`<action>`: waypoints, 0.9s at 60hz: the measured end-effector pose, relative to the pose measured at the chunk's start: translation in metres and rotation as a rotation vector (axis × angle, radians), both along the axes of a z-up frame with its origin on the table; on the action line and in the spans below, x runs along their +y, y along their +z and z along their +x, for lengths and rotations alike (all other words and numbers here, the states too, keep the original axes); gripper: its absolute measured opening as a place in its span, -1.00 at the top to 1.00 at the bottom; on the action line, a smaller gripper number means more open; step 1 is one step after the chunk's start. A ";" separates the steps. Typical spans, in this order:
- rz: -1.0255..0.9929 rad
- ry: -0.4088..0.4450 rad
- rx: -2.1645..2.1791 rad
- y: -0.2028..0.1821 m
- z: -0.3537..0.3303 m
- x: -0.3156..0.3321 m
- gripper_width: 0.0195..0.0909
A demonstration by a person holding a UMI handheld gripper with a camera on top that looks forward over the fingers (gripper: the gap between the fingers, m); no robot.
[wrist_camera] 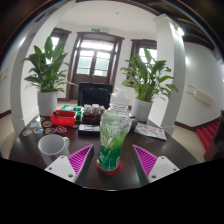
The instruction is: Pour water
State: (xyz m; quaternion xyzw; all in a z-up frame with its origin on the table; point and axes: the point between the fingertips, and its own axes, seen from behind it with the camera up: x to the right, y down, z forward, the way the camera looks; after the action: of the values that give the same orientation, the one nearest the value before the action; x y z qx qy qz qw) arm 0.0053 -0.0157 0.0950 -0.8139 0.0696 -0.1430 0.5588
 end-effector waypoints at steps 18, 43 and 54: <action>0.074 0.098 0.083 0.101 -0.023 -0.083 -0.65; 0.055 0.165 0.103 0.139 -0.032 -0.129 -0.65; 0.051 0.164 0.127 0.134 -0.028 -0.132 -0.65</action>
State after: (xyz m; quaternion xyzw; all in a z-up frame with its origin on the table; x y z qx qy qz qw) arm -0.0232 -0.1472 0.2287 -0.8099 0.0419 -0.0431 0.5835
